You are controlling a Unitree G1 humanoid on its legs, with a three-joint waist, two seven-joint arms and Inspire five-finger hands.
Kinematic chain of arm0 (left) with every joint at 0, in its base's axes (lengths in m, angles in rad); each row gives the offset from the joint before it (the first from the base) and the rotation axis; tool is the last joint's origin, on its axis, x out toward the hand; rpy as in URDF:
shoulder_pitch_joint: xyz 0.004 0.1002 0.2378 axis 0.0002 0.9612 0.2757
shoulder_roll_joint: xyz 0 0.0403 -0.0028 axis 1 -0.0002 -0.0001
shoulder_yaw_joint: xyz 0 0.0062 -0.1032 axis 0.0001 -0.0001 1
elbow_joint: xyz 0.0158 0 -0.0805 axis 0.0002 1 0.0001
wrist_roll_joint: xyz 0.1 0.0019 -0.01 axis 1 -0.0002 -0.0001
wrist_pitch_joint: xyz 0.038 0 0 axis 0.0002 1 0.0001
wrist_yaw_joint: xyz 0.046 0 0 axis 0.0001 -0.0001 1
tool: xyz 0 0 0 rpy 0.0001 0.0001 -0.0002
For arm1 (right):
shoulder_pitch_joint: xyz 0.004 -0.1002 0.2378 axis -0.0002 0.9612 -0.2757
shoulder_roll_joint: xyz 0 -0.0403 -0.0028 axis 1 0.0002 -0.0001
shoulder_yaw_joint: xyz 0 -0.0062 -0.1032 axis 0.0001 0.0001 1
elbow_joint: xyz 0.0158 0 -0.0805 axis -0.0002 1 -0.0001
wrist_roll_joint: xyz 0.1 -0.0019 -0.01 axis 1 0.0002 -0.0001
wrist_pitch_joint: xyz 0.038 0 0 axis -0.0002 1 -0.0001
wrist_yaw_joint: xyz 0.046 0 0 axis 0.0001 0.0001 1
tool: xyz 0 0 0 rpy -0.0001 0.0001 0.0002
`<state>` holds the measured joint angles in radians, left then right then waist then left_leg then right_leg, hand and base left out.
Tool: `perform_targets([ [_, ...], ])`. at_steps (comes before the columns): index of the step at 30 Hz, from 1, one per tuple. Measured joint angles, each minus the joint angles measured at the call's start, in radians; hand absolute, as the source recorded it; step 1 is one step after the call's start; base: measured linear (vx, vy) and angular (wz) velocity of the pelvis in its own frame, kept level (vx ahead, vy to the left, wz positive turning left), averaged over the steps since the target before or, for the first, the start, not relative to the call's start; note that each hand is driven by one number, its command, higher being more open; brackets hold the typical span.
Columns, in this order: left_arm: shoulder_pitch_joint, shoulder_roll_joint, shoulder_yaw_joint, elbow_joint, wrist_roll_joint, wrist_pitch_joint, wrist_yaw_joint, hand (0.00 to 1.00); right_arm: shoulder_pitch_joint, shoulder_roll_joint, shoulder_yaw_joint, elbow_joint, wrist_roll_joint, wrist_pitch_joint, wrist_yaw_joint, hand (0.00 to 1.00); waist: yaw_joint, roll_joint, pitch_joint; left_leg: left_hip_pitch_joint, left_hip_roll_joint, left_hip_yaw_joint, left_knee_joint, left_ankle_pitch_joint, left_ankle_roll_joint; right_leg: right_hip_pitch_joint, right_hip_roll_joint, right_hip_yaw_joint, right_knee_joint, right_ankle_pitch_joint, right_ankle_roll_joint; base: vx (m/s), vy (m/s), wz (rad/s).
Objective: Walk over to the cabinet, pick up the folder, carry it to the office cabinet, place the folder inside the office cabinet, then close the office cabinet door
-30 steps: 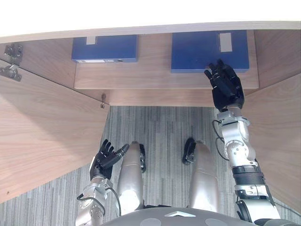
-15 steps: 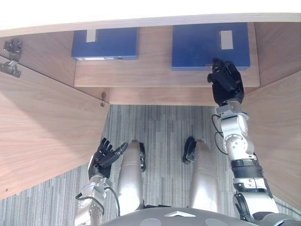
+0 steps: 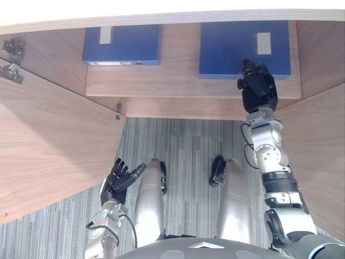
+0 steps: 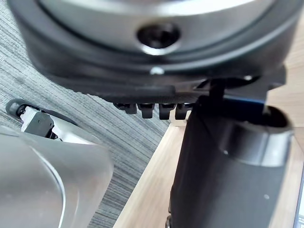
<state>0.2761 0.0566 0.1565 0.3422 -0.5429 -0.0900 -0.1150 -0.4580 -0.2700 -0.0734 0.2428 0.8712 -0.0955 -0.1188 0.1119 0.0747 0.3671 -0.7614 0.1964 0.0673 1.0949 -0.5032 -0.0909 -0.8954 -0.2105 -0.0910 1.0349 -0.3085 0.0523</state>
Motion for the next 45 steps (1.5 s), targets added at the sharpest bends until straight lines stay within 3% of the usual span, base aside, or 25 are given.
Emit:
perform_targets([
  [19, 0.0, 0.002, 0.0, 0.001, 0.0, 0.001, -0.002, 1.0, -0.039, -0.004, -0.035, 0.061, 0.009, 0.0, -0.002, 0.0, 0.008, 0.004, 0.002, -0.065, -0.009, -0.011, 0.051, -0.002, 0.003, -0.061, -0.013, 0.006, 0.047, -0.007, -0.003, -0.01, -0.001, 0.02],
  [26, 0.0, 0.002, 0.0, 0.001, 0.0, 0.002, -0.003, 1.0, -0.051, -0.011, -0.036, 0.062, 0.018, 0.0, -0.008, 0.0, 0.02, 0.028, 0.016, -0.074, -0.01, -0.014, 0.05, -0.002, 0.004, -0.068, -0.014, 0.004, 0.046, -0.006, -0.002, 0.0, 0.0, 0.0],
  [45, 0.002, 0.002, 0.003, -0.007, -0.005, 0.001, -0.018, 1.0, -0.326, -0.118, -0.063, 0.22, 0.02, 0.001, -0.031, 0.0, 0.022, 0.042, 0.039, -0.084, -0.012, -0.013, 0.016, 0.01, 0.0, -0.08, -0.015, -0.005, 0.021, 0.001, -0.001, 0.0, 0.0, 0.0],
])
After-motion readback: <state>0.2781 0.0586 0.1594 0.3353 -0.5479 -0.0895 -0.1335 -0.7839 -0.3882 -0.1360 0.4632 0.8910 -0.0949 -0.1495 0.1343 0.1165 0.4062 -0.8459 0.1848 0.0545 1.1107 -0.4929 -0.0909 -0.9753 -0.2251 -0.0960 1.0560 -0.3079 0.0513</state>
